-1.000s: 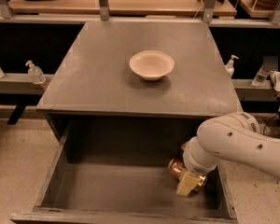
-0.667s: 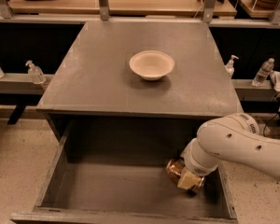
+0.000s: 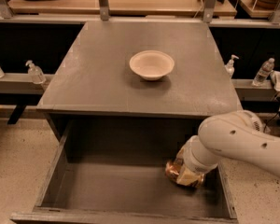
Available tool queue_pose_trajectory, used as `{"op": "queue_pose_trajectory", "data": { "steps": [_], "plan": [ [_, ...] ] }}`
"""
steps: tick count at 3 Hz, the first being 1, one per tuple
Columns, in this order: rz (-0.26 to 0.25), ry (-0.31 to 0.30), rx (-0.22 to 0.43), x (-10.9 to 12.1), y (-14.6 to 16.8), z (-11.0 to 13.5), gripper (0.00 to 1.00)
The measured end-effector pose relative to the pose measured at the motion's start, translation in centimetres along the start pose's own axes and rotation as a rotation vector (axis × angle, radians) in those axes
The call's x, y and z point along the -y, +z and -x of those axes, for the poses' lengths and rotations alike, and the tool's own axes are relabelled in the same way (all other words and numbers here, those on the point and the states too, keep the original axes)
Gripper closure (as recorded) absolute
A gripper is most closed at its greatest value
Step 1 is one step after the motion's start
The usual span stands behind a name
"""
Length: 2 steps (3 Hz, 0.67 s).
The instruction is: Pick orange can from top drawer and place on counter
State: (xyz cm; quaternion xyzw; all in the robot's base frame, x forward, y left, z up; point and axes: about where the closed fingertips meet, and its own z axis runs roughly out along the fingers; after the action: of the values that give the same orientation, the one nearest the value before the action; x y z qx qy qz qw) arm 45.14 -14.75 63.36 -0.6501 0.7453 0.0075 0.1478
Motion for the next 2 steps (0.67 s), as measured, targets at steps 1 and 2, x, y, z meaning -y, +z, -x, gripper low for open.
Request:
{"op": "queue_pose_trajectory", "data": {
  "steps": [1, 2],
  "plan": [
    [-0.008, -0.057, 0.092, 1.1, -5.6, 1.8, 1.0],
    [-0.029, -0.159, 0.146, 2.9, -13.2, 4.5, 1.0]
  ]
}}
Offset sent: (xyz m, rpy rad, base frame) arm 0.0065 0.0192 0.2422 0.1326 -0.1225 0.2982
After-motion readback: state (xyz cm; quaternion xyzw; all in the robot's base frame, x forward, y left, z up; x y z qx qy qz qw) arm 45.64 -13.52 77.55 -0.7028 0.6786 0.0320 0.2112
